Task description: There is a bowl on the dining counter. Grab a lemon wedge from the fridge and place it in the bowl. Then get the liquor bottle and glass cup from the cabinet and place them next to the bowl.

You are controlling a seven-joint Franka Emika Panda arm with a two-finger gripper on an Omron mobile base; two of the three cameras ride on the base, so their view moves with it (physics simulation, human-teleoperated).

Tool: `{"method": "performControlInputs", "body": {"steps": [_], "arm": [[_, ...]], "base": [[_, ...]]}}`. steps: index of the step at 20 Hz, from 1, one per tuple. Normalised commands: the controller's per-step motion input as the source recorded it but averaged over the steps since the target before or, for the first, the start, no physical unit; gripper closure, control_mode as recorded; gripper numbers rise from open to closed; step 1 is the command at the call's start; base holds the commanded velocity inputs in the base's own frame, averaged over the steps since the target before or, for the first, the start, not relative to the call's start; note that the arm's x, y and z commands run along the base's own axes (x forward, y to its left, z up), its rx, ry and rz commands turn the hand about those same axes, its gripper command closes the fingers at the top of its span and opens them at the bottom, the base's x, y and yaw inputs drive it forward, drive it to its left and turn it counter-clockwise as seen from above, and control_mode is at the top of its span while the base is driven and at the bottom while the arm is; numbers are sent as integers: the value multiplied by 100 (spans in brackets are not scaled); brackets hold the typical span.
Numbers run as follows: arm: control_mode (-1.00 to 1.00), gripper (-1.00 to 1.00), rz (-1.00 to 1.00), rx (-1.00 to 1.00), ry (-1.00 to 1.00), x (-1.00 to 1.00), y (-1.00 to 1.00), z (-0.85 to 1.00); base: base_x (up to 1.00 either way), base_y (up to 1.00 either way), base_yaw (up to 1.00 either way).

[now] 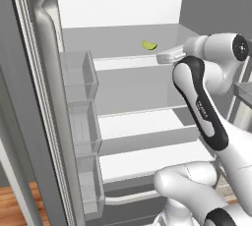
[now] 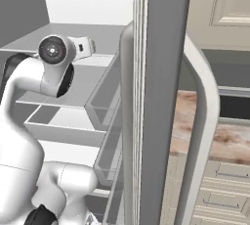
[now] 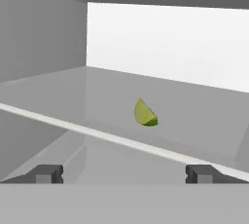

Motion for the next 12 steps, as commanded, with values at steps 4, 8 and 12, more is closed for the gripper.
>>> {"method": "performControlInputs", "body": {"steps": [4, 8, 12], "arm": [[-100, -100, 0, 3, 2, 26, -12, 10], [-100, -100, 0, 10, 9, 31, -16, 22], [-100, -100, 0, 12, 0, 3, -13, 1]], "base": [[0, 0, 0], [0, 0, 0], [0, 0, 0]]}}
